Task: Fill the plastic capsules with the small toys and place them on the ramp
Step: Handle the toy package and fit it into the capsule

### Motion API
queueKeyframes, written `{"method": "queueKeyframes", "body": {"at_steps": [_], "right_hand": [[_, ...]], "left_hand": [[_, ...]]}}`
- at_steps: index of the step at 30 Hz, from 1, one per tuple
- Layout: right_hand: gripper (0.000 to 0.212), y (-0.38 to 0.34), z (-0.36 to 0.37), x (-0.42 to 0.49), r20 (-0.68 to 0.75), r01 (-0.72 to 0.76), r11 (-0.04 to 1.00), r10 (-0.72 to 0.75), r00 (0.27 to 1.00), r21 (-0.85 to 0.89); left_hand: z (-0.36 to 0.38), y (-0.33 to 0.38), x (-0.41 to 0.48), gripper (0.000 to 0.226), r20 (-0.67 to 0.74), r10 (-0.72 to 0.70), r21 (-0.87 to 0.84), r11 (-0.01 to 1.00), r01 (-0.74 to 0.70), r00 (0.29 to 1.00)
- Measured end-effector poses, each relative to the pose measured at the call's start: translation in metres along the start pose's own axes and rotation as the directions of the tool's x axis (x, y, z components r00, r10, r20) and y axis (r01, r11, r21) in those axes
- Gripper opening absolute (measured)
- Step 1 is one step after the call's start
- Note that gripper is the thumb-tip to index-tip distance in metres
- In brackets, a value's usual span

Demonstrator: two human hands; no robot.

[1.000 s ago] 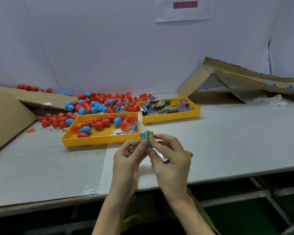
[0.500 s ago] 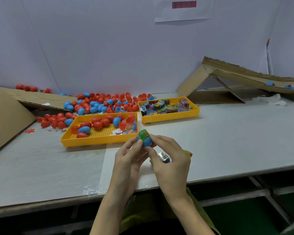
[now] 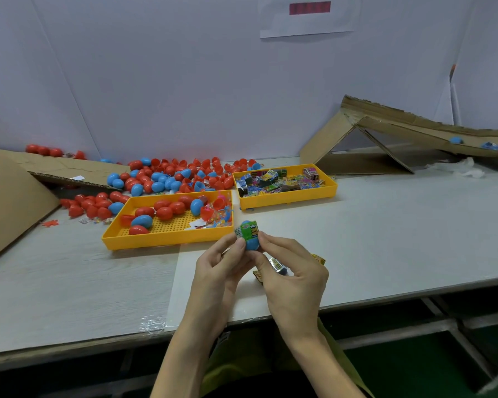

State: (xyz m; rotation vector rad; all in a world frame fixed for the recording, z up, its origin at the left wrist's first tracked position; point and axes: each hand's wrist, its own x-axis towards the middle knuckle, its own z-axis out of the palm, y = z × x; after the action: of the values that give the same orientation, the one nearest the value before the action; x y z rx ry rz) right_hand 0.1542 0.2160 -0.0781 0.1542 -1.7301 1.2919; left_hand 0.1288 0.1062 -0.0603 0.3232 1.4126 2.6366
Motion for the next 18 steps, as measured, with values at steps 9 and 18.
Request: {"method": "queueKeyframes", "body": {"at_steps": [9,18], "right_hand": [[0.033,-0.0015,-0.0005,-0.0007,0.017,0.036,0.998,-0.035,0.999,-0.052],[0.045,-0.002,0.0024,0.0016,0.161,0.048,0.995,-0.034,0.986,-0.086]], "left_hand": [[0.0003,-0.0007,-0.0008,0.035,0.002,-0.006,0.026,1.0,0.006,1.0],[-0.0019,0.0011,-0.0013,0.045,-0.049,0.008,-0.039,0.999,-0.009,0.999]]}}
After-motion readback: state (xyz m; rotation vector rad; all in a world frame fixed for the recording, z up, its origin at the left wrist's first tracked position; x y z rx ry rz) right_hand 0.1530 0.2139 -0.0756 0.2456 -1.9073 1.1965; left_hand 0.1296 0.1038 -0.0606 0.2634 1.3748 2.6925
